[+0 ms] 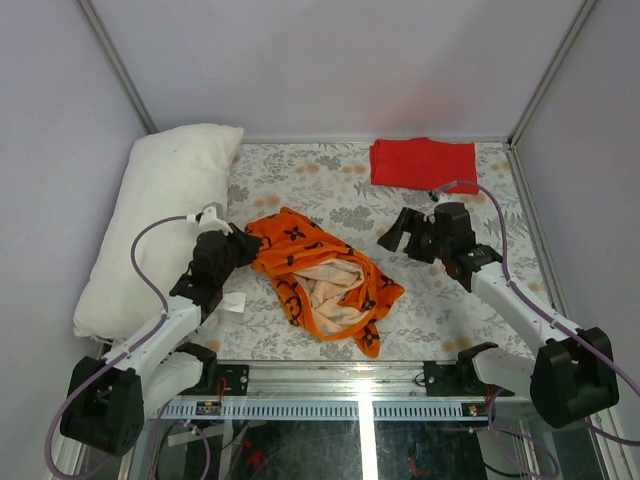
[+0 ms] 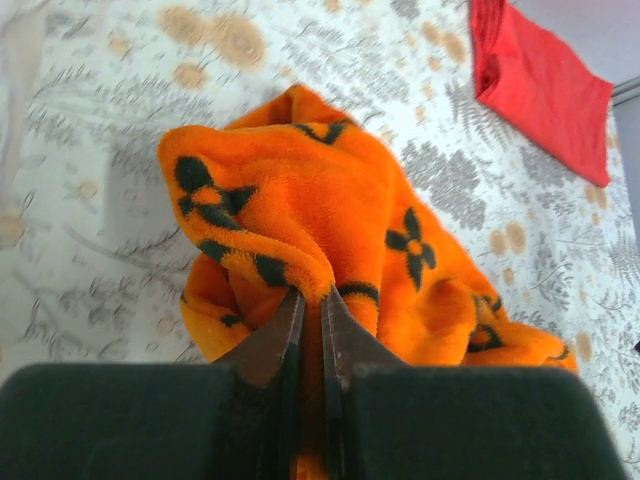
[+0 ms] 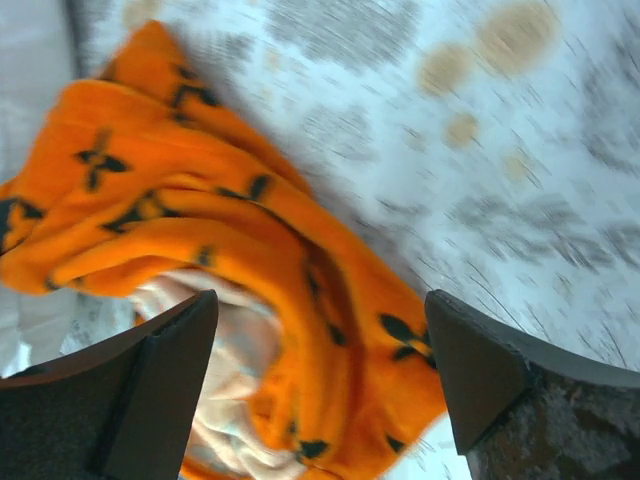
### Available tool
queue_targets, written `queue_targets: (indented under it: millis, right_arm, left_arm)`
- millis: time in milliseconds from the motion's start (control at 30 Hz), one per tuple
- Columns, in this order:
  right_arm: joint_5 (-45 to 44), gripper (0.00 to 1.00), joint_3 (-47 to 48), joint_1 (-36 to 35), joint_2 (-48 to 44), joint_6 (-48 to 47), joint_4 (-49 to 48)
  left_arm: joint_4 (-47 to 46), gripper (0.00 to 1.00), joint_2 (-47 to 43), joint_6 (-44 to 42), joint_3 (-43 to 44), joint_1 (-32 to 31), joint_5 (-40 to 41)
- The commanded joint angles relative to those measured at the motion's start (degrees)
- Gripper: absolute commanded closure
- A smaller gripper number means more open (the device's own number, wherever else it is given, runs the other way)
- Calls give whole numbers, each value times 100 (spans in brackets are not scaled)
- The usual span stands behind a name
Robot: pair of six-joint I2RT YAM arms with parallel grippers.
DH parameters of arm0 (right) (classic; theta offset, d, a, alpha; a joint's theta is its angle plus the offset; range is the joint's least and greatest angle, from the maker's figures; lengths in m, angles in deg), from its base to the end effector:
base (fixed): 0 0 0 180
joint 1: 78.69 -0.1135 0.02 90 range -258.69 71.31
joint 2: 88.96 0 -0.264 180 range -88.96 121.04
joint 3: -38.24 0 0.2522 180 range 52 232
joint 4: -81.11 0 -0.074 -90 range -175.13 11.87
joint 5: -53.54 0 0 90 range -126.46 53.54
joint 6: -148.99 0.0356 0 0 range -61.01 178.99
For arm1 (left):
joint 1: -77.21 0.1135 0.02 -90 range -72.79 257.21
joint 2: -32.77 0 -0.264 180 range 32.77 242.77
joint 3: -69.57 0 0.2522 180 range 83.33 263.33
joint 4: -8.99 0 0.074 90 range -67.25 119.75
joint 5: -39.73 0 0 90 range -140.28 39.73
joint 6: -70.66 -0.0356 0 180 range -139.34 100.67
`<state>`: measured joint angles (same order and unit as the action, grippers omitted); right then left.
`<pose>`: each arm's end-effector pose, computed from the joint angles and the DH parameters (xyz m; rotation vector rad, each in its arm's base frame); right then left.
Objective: Remove the pillowcase from the pillow
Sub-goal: Fold the pillowcase.
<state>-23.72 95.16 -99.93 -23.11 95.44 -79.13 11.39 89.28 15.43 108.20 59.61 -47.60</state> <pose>0.2362 0.1002 0.2631 0.1445 2.1649 0.8308 0.2075 -0.0641 0.2183 -0.3250 1.9389 -0.5631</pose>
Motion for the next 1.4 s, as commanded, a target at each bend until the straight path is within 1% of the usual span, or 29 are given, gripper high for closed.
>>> queue_targets:
  millis: [0,100,200,333,400,467,567,633,700,833,900,933,967,1000,1067,1133,1233,1300,1367]
  right_arm:
    - [703,14,-926,465,-175,735,97]
    - [900,19,-1466,471,-459,1023,113]
    - [893,22,-1964,470,-826,1282,69]
    - [964,26,-2558,471,-1054,1707,-317]
    - [1028,28,-2671,471,-993,1815,-545]
    - [1055,32,-2676,471,-862,1825,-741]
    - [919,35,-2619,471,-590,1768,-1029]
    - [877,40,-2552,471,-395,1721,-1196]
    - [973,45,-2513,470,-205,1783,-1479]
    - [1160,60,-2464,471,71,1946,-1942]
    - [1231,74,-2421,467,82,2000,-2043]
    - [1244,86,-2369,471,63,1994,-2020]
    - [1232,97,-2280,471,23,1952,-1963]
    - [1189,100,-2173,471,-21,1909,-1844]
    - [926,100,-1819,480,-115,1734,-1515]
    - [554,100,-1173,524,-61,1403,-1082]
    - [412,100,113,908,466,984,-699]
    - [688,100,1120,1391,967,924,-549]
    - [1274,100,2317,1838,1428,1031,-351]
  left_arm:
    - [228,100,-330,170,-361,-25,296]
    - [309,100,-413,135,-441,-32,308]
    - [320,100,-415,93,-458,-38,329]
    - [232,100,-317,74,-466,-29,315]
    - [192,100,-246,66,-466,-35,297]
    - [178,100,-213,63,-490,-33,295]
    - [187,100,-239,66,-518,-34,295]
    - [235,100,-291,53,-528,-32,310]
    - [286,100,-343,44,-535,-35,342]
    - [360,100,-392,35,-537,-35,384]
    - [400,100,-400,11,-505,-32,410]
    - [424,100,-396,-3,-486,-32,432]
    - [446,100,-399,-17,-456,-30,469]
    - [448,100,-388,-36,-418,-33,524]
    - [461,100,-323,-95,-242,-20,660]
    - [505,100,-112,-243,302,23,729]
    - [903,100,586,-651,1645,140,670]
    - [1370,100,1101,-883,2821,265,713]
    - [1826,100,1357,-885,3901,455,609]
